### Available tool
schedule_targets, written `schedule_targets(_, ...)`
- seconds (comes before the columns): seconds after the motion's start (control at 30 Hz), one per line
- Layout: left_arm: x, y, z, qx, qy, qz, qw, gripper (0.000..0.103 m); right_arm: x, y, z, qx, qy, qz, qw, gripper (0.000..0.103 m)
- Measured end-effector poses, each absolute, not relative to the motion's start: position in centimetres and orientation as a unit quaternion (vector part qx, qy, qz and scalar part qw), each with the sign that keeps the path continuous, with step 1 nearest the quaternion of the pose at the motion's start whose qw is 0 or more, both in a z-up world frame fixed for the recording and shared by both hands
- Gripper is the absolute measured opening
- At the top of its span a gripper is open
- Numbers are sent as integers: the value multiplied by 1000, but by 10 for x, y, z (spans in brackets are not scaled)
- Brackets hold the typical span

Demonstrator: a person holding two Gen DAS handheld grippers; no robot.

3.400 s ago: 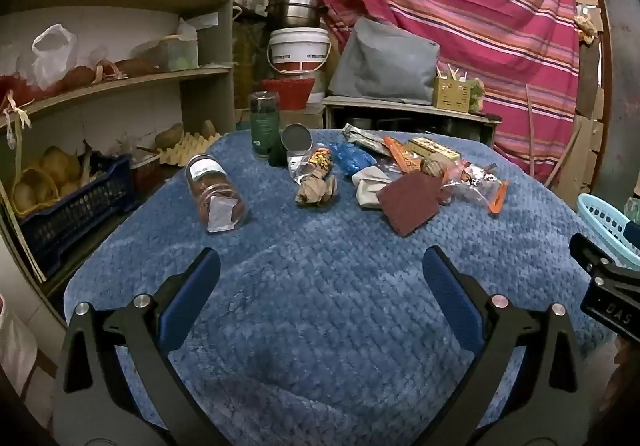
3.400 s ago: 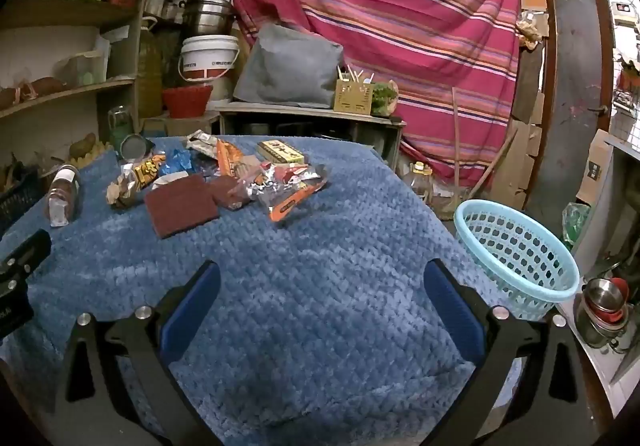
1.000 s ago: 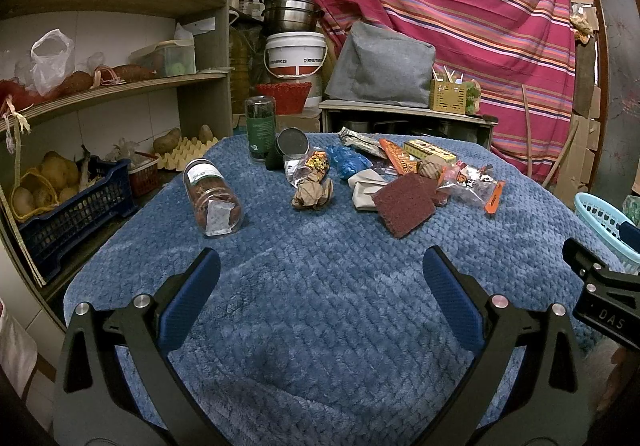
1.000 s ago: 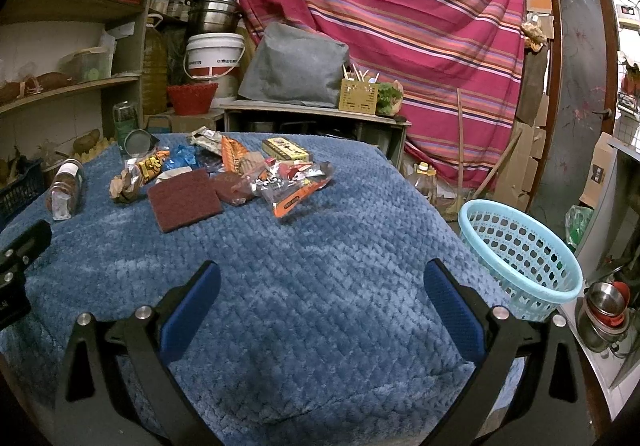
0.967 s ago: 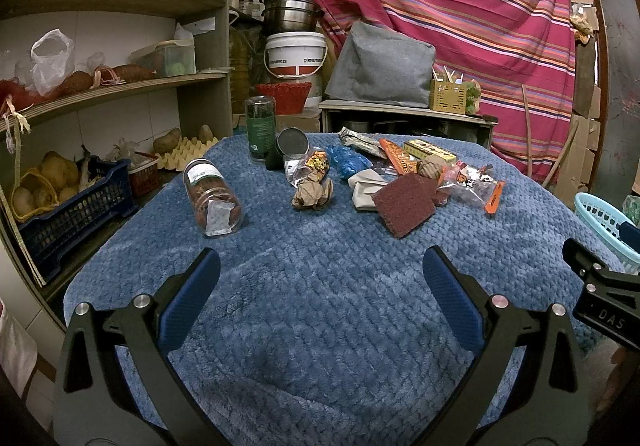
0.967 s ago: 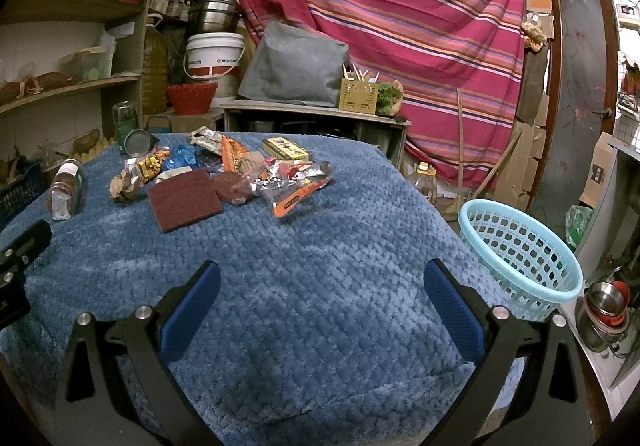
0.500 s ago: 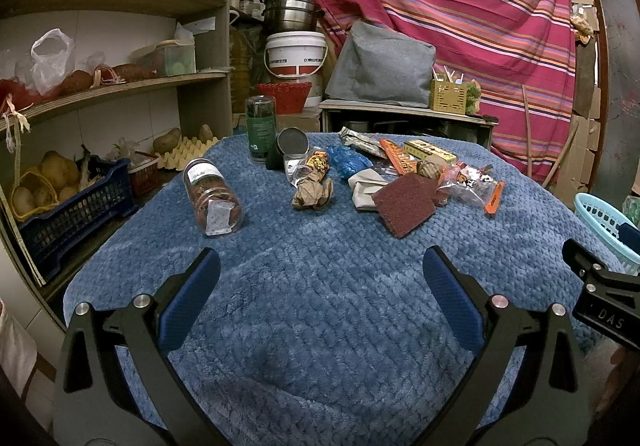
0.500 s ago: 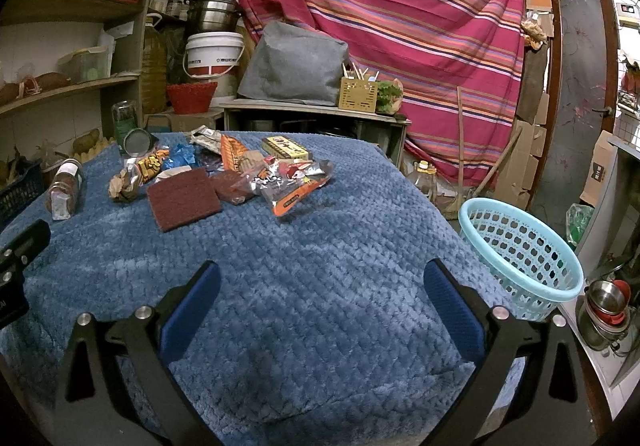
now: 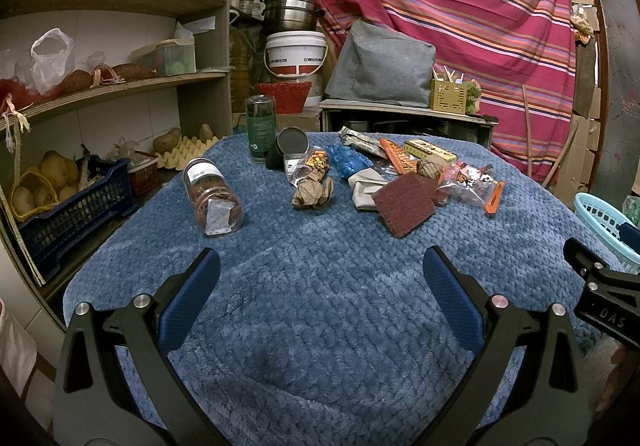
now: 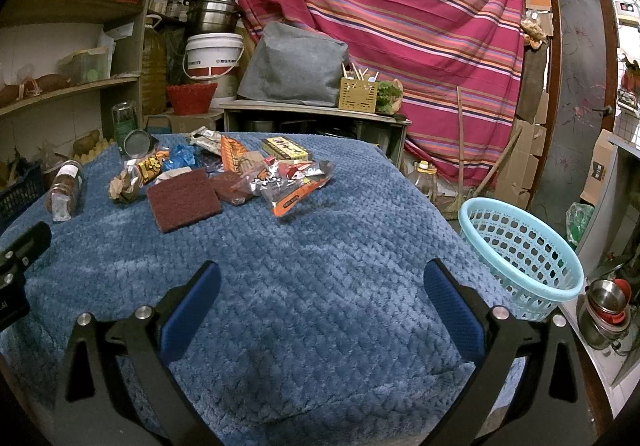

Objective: Collect trash

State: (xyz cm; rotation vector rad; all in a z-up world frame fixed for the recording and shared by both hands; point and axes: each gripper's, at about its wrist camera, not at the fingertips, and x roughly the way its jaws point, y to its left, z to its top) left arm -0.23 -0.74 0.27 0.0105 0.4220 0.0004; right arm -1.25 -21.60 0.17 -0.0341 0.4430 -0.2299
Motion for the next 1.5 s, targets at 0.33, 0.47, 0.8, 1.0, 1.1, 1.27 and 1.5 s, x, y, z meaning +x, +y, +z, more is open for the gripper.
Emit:
schedule_targets(0.33, 2, 4, 10, -15, 224, 12, 974, 98, -7, -226, 9, 8, 222, -114, 968, 99)
schedule_targets(0.47, 9, 11, 12, -29, 234, 22, 972, 98, -1, -236, 14, 22, 222, -116, 968, 99)
schedule_targets(0.8, 35, 17, 31, -33, 233, 33, 971, 98, 34, -262, 41, 53, 206, -110, 971, 99)
schedule_targets(1.0, 73, 3, 57, -9, 210, 36, 977, 98, 65, -275, 62, 74, 179, -120, 974, 99)
schedule_targets(1.1, 99, -1, 73, -22, 213, 26, 976, 98, 91, -281, 72, 79, 199, -132, 968, 99)
schedule_targets(1.27, 140, -10, 96, -15, 214, 21, 976, 98, 125, -282, 83, 78, 205, -127, 967, 99)
schedule_targets(1.5, 165, -3, 78, -30, 223, 37, 974, 98, 161, -280, 58, 66, 232, -151, 959, 99)
